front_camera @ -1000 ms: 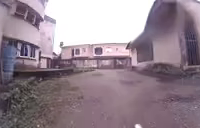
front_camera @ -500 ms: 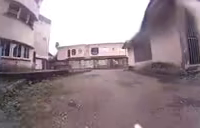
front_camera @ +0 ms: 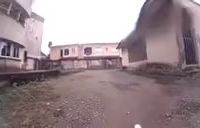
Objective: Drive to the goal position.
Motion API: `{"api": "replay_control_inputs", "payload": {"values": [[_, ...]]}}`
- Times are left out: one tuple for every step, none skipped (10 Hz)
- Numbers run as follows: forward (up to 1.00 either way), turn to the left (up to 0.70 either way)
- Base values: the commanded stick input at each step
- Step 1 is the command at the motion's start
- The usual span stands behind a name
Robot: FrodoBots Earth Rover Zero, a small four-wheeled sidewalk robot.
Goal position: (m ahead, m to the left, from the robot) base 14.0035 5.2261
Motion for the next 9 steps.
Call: {"api": "replay_control_inputs", "payload": {"values": [[0.50,-0.29],[0.50,-0.29],[0.50,-0.29],[0.50,-0.29],[0.50,-0.29],[0.50,-0.29],[0.50,-0.29],[0.50,-0.29],[0.50,-0.29]]}}
